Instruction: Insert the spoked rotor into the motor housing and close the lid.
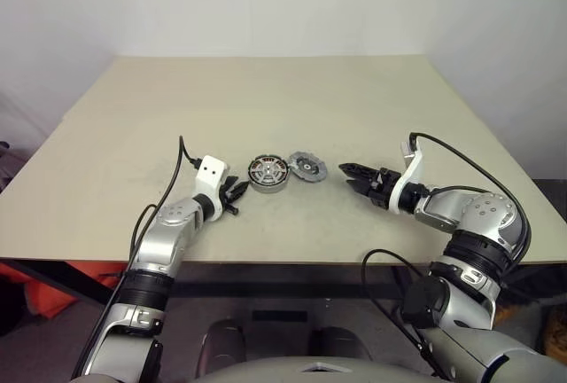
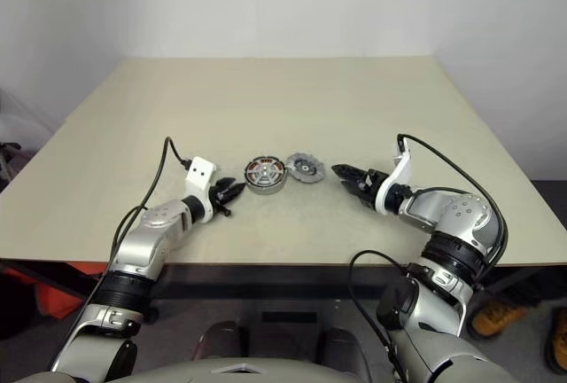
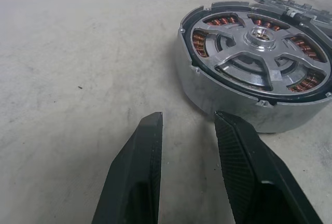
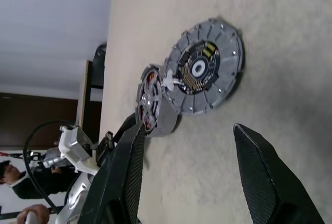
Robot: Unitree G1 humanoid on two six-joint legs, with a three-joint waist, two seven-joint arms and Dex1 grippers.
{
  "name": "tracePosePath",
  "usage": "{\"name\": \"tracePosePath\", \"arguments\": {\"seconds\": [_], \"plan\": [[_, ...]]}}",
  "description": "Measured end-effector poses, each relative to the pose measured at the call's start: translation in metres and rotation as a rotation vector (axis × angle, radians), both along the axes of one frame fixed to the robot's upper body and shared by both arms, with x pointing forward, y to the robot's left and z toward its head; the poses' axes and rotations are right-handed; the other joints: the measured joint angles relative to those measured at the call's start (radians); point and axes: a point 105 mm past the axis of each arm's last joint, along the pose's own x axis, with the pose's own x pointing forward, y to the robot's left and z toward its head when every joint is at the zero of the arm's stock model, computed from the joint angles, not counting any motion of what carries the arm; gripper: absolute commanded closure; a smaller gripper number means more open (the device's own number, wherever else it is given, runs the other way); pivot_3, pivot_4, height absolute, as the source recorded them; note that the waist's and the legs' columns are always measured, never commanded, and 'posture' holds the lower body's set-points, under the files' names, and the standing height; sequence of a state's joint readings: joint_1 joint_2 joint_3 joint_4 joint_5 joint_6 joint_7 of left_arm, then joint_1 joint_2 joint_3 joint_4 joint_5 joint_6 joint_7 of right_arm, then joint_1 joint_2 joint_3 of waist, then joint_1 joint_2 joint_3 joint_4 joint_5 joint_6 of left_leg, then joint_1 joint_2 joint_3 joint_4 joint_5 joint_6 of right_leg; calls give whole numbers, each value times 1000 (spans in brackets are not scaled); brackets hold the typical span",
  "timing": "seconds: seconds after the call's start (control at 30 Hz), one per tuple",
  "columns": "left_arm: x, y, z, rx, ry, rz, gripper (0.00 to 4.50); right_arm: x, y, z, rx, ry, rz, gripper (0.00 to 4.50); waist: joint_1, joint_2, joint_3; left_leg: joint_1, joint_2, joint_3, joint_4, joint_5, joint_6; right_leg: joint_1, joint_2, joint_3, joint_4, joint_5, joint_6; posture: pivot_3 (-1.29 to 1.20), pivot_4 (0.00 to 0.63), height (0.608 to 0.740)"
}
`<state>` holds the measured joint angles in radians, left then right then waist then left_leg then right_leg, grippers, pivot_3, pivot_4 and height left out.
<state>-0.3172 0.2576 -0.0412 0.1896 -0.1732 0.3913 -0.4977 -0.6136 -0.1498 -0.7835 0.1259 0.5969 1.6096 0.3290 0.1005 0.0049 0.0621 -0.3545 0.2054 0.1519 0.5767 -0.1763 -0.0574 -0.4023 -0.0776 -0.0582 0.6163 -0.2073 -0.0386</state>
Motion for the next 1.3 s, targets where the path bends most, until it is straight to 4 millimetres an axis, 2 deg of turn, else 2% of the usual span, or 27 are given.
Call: {"name": "tracePosePath", "arguments": {"seconds": [0.23,0.43,0.9,1.3], "plan": [[-1,2,-1,6,2,5,2825,2,20,-14,45,61,25,1482,-1,0,0,0,0,0,-1,0,0,0,0,0,-1,0,0,0,0,740],[-3,12,2,28,-9,29,2825,10,32,-30,55,102,22,1482,-1,0,0,0,0,0,-2,0,0,0,0,0,-3,0,0,0,0,740],[-7,17,4,44,-10,45,2825,47,56,-32,90,51,-54,1482,-5,0,0,2,1,1,-3,0,0,1,1,0,-3,0,0,0,0,740],[-7,20,3,50,-7,59,2825,66,64,-30,78,8,-103,1482,-5,0,0,1,1,1,-3,-2,3,1,1,0,-3,0,-1,0,0,740]]}}
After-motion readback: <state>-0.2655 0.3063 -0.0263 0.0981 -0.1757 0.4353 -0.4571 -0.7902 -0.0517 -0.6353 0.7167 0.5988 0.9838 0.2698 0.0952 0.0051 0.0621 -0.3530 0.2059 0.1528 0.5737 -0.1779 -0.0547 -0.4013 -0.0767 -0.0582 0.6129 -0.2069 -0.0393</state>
